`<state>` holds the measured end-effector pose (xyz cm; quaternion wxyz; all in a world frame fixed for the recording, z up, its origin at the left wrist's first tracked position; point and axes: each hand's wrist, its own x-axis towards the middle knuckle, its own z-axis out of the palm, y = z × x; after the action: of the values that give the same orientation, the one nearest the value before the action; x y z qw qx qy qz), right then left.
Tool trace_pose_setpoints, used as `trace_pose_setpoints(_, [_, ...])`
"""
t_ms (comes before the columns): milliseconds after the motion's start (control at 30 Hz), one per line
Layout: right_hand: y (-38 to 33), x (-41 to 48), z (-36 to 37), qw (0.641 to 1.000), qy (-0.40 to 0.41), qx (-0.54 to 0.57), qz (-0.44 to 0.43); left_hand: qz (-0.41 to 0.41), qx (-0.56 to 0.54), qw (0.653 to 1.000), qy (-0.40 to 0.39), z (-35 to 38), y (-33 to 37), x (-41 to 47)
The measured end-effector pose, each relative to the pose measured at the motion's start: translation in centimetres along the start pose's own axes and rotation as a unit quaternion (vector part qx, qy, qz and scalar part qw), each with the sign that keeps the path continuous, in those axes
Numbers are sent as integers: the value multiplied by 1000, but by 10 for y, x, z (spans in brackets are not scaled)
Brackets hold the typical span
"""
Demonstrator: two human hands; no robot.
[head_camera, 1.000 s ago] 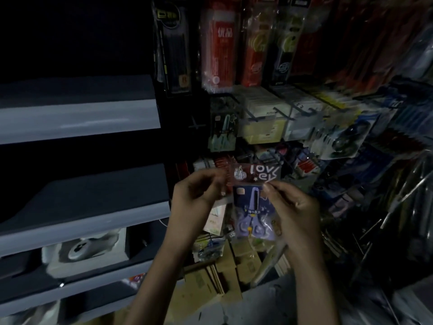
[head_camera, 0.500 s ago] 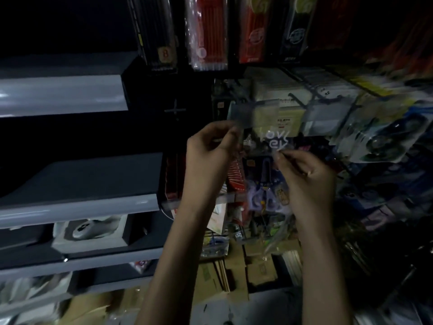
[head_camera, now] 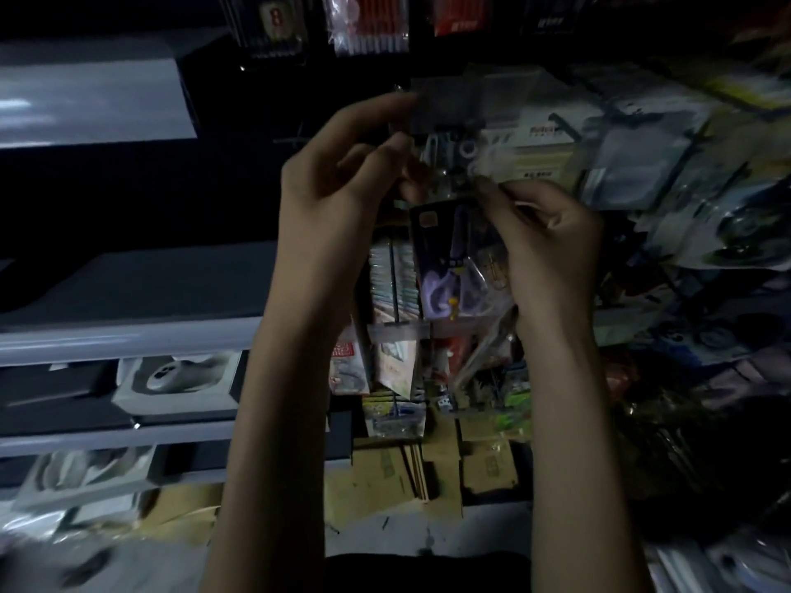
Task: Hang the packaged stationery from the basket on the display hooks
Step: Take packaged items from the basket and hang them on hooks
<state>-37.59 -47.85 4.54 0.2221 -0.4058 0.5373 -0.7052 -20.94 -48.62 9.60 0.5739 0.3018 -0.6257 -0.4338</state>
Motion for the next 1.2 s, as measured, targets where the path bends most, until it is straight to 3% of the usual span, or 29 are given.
trace_pose_setpoints(700, [12,25,20,999,1,47,5,-12,7,1000,6,11,-10,1])
trace_pose_setpoints(1200, [11,29,12,998,-46,0,35,-8,8,999,32,4,-28,-3])
